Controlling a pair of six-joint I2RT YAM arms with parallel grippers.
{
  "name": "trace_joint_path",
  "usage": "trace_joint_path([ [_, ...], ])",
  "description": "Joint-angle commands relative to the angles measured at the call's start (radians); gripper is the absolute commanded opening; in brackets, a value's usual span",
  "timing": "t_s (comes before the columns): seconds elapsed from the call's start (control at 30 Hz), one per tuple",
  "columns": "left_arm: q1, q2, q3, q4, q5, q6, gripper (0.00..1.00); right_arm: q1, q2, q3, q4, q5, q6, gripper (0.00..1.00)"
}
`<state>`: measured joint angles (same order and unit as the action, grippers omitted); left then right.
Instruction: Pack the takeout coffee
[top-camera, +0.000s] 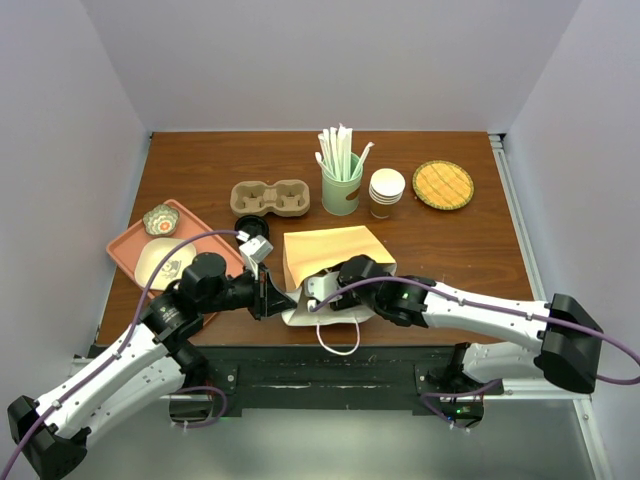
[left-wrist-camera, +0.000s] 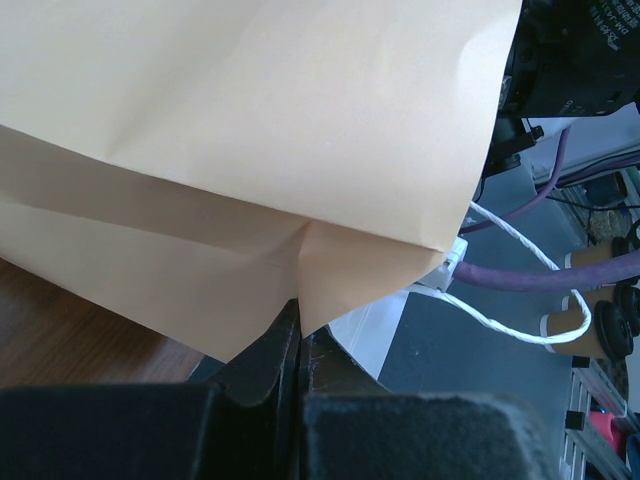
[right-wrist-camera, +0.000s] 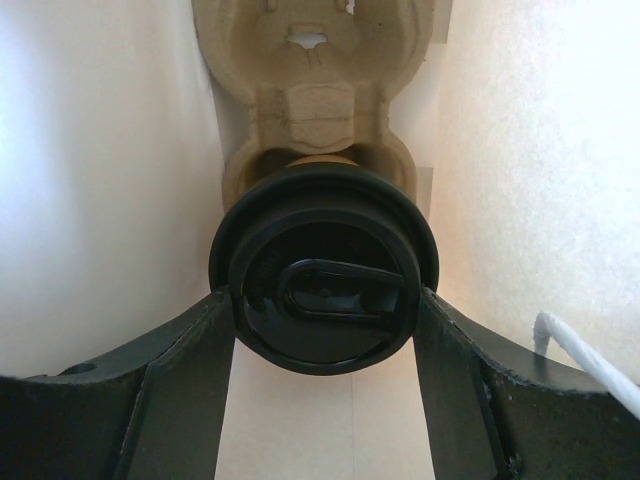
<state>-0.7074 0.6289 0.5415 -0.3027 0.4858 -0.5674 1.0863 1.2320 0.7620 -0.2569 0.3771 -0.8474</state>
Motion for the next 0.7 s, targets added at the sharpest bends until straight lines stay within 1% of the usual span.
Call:
trace_joint_path([
  [0.0,-0.004,-0.009,0.012,0.036,0.051,-0.020,0.00,-0.011,0.037,-0.024,0.007,-0.009,0.025,0.41],
  [0.13,-0.004,-0.008,0.014,0.037,0.051,-0.020,0.00,-0.016,0.043,-0.027,0.018,-0.010,0.027,0.43],
  [0.27,-0.003,-0.009,0.014,0.034,0.051,-0.022,0.00,-0.017,0.041,-0.027,0.018,-0.010,0.031,0.48],
  [0.37,-0.003,-0.006,0.018,0.033,0.047,-0.017,0.00,-0.017,0.032,-0.024,0.018,-0.006,0.034,0.54],
  [0.4,-0.004,-0.006,0.021,0.031,0.046,-0.015,0.00,-0.017,0.027,-0.023,0.015,-0.007,0.037,0.60],
  [0.53,-0.004,0.005,0.037,0.025,0.037,-0.014,0.00,-0.017,0.015,0.002,-0.016,-0.007,0.039,0.71],
  [0.6,-0.003,0.008,0.051,0.017,0.024,-0.009,0.00,-0.017,0.007,0.016,-0.028,-0.007,0.039,0.73],
  [0.63,-0.004,0.009,0.055,0.011,0.020,-0.003,0.00,-0.017,0.003,0.020,-0.042,-0.009,0.039,0.78],
  [0.67,-0.003,0.015,0.061,0.007,0.016,0.000,0.00,-0.017,-0.003,0.028,-0.045,-0.007,0.038,0.80],
])
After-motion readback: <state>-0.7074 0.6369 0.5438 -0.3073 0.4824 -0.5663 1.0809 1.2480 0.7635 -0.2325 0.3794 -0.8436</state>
